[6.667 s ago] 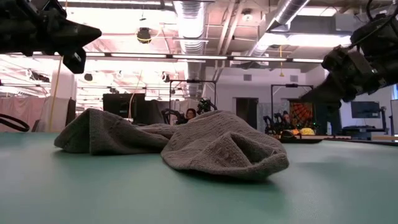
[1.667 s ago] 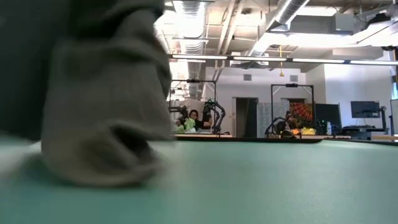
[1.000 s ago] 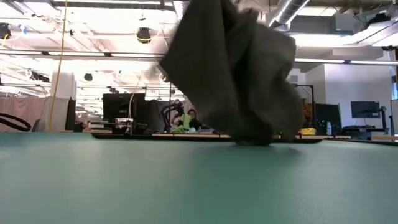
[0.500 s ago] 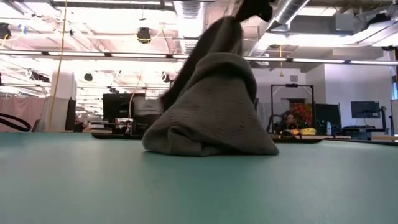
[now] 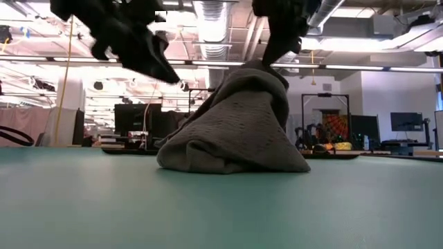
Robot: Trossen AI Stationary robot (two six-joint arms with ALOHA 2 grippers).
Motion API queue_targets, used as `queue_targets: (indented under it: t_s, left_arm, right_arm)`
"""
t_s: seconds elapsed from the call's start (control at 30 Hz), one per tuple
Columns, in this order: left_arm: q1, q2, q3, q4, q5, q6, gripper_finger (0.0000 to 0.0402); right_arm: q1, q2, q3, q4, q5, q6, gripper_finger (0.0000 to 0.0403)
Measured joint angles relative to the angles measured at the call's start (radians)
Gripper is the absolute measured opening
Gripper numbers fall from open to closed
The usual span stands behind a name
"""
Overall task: Roll towel
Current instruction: Roll the gray towel
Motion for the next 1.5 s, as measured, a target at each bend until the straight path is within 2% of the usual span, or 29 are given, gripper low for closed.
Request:
queue_targets:
  t_s: [0.13, 0.27, 0.4, 0.63, 0.8, 0.87, 1.0, 1.07, 1.13, 1.27, 1.5]
  left_arm:
    - [0.006, 0.075, -0.03, -0.004, -0.014, -0.001, 0.0171]
    - [0.006, 0.155, -0.029, 0.029, -0.014, -0.045, 0.0211]
    - [0.006, 0.238, -0.029, 0.073, -0.034, -0.064, 0.0223]
    - [0.006, 0.338, -0.029, 0.193, -0.165, -0.099, 0.0221]
    - [0.006, 0.364, -0.026, 0.196, -0.213, -0.1, 0.0186]
    - [0.006, 0.364, -0.025, 0.198, -0.218, -0.101, 0.0151]
    - [0.002, 0.326, -0.025, 0.19, -0.237, -0.087, 0.0042]
    - [0.0, 0.287, -0.025, 0.187, -0.238, -0.071, 0.0014]
    - [0.0, 0.233, -0.017, 0.154, -0.241, -0.051, 0.0007]
    - [0.0, 0.099, 0.053, -0.012, -0.301, -0.022, 0.0001]
    - [-0.018, -0.146, 0.228, -0.312, -0.384, -0.02, 0.0]
  right_arm:
    - [-0.01, 0.0, 0.001, 0.026, -0.001, -0.008, 0.0013]
    - [-0.016, -0.001, 0.0, 0.036, 0.0, -0.011, 0.0013]
    - [-0.016, 0.0, 0.0, 0.054, 0.0, -0.014, 0.0014]
    - [-0.017, -0.001, 0.0, 0.061, -0.001, -0.024, 0.0014]
    - [-0.022, -0.001, 0.0, 0.063, -0.001, -0.027, 0.0014]
    - [-0.024, -0.001, 0.0, 0.063, -0.001, -0.027, 0.0014]
    - [-0.029, -0.001, 0.0, 0.064, -0.001, -0.028, 0.0014]
    - [-0.029, -0.001, 0.0, 0.064, -0.001, -0.029, 0.0014]
    - [-0.029, -0.001, 0.0, 0.064, -0.001, -0.03, 0.0014]
    - [-0.027, 0.006, 0.001, 0.072, 0.0, -0.029, 0.0014]
    - [0.023, 0.123, 0.002, 0.198, -0.007, -0.048, 0.0014]
